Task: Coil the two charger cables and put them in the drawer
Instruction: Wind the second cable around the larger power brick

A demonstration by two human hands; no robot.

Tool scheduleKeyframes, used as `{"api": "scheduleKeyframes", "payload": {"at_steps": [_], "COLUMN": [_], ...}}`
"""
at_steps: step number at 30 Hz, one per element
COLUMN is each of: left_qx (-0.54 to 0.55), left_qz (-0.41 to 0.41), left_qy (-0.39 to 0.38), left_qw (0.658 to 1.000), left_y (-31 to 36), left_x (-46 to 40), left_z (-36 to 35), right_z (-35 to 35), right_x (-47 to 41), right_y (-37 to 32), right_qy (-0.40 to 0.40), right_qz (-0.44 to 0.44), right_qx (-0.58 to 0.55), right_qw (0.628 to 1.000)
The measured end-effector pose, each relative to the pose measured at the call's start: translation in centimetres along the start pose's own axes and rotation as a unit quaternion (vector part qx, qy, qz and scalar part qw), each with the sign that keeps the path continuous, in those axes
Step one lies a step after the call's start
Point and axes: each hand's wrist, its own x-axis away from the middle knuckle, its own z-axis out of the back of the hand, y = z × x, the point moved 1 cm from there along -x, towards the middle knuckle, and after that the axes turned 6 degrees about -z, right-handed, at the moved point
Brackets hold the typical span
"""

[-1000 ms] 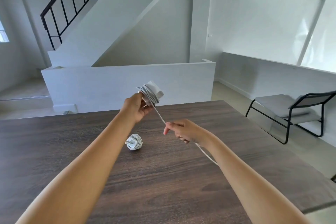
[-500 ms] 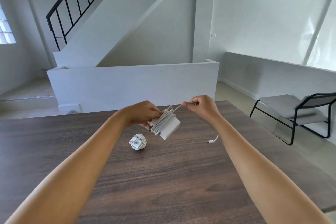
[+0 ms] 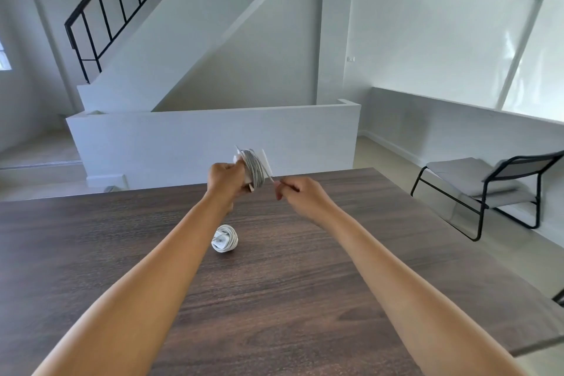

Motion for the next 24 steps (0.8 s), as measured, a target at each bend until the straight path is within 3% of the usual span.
{"api": "scheduleKeyframes", "payload": {"at_steps": [4, 8, 11, 17, 21, 24], "left_qx": [0.249, 0.307, 0.330, 0.294, 0.100, 0.009], "left_qz": [0.086, 0.097, 0.101, 0.087, 0.025, -0.009], "left_qy": [0.007, -0.043, -0.105, -0.253, -0.357, -0.395], "left_qw": [0.965, 0.946, 0.933, 0.918, 0.928, 0.919], "left_y": [1.2, 1.3, 1.6, 2.5, 3.0, 2.8], "left_x": [-0.2, 0.1, 0.8, 0.8, 1.3, 2.0], "left_z": [0.7, 1.5, 1.5, 3.2, 4.4, 4.1], "right_z": [-0.9, -1.3, -1.4, 0.9, 3.0, 4.1], "right_x": [0.3, 0.0, -0.4, -1.1, -1.8, -2.6], "right_y": [1.2, 2.2, 2.0, 2.5, 3.4, 2.5], "right_qy": [-0.063, -0.119, -0.142, -0.125, -0.091, -0.027], "right_qz": [-0.014, -0.020, -0.011, -0.017, -0.069, -0.057], "right_qx": [-0.026, -0.067, -0.024, 0.052, -0.015, -0.008], "right_qw": [0.998, 0.990, 0.990, 0.991, 0.993, 0.998]}}
